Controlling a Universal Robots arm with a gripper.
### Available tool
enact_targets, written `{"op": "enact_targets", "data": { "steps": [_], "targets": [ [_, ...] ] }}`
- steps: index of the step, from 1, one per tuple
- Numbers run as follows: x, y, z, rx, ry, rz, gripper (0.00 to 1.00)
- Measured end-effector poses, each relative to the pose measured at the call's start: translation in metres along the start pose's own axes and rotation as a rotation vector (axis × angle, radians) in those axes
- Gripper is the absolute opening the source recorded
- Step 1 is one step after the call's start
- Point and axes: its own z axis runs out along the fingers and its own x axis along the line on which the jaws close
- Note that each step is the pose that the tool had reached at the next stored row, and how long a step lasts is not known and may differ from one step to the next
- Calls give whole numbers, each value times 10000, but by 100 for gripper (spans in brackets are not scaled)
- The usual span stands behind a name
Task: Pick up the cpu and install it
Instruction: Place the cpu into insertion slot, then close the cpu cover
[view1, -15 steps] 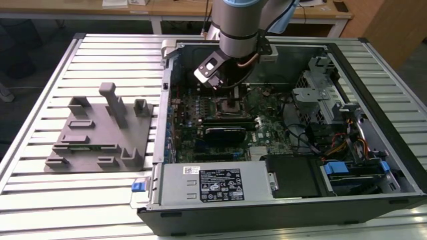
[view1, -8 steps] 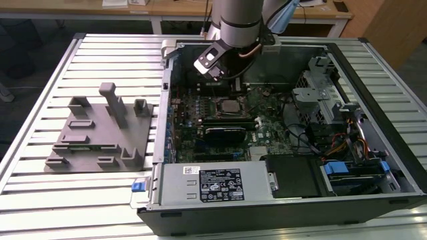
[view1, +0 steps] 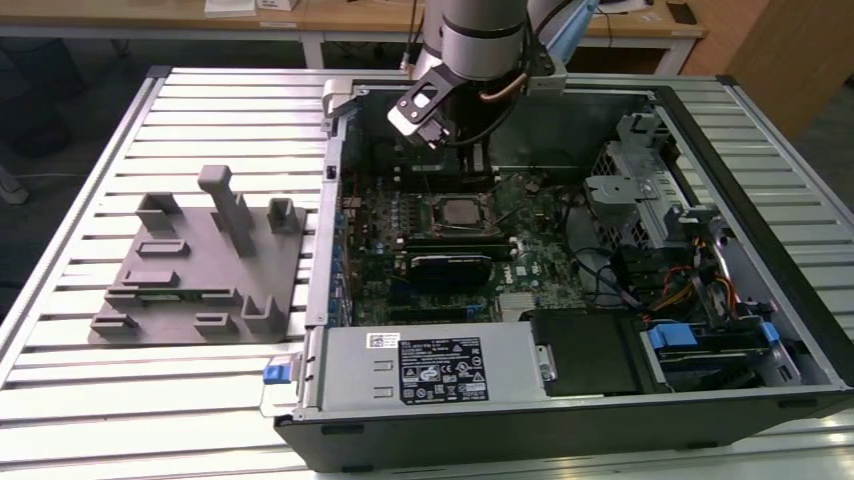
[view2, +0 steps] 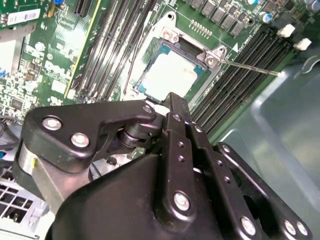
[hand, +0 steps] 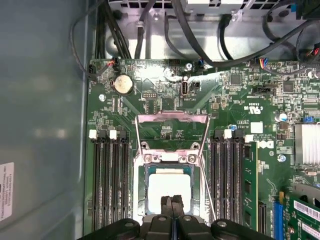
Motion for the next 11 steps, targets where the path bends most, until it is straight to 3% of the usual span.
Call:
{"op": "enact_targets", "data": {
  "steps": [11],
  "targets": [
    [0,0,0,-4,0,-1,11]
  ]
}}
